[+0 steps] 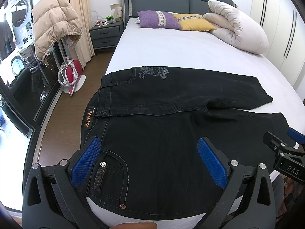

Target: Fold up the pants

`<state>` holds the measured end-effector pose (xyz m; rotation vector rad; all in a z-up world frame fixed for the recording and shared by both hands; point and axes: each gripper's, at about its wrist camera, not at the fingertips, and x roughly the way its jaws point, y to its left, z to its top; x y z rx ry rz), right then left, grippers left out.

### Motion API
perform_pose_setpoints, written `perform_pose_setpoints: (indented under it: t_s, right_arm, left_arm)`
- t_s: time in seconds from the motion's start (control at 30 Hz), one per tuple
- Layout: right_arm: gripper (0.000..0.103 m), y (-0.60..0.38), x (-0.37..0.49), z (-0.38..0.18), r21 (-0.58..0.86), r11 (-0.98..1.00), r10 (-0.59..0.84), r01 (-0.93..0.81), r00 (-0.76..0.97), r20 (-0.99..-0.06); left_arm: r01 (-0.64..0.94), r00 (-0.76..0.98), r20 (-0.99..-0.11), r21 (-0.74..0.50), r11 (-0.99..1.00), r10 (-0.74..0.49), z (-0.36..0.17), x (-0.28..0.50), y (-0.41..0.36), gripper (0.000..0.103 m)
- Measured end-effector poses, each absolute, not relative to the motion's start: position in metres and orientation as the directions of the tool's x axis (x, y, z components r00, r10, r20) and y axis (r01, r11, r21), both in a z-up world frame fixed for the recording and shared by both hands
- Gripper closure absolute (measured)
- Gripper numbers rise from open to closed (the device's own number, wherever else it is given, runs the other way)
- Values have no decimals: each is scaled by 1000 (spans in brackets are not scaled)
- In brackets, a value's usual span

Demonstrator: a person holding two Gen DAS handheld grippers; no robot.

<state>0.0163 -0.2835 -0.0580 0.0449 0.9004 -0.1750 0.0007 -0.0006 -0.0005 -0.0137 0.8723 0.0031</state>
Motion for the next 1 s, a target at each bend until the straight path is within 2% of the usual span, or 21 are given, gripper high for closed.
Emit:
perform_pose_setpoints:
  t_s: [1.0]
  right_arm:
    - [0,-281,16,-60,-42,986,-130,159,604,-786]
  left_arm:
    - [-9,643,-766,-14,1000,-5,-5,1,-1,0]
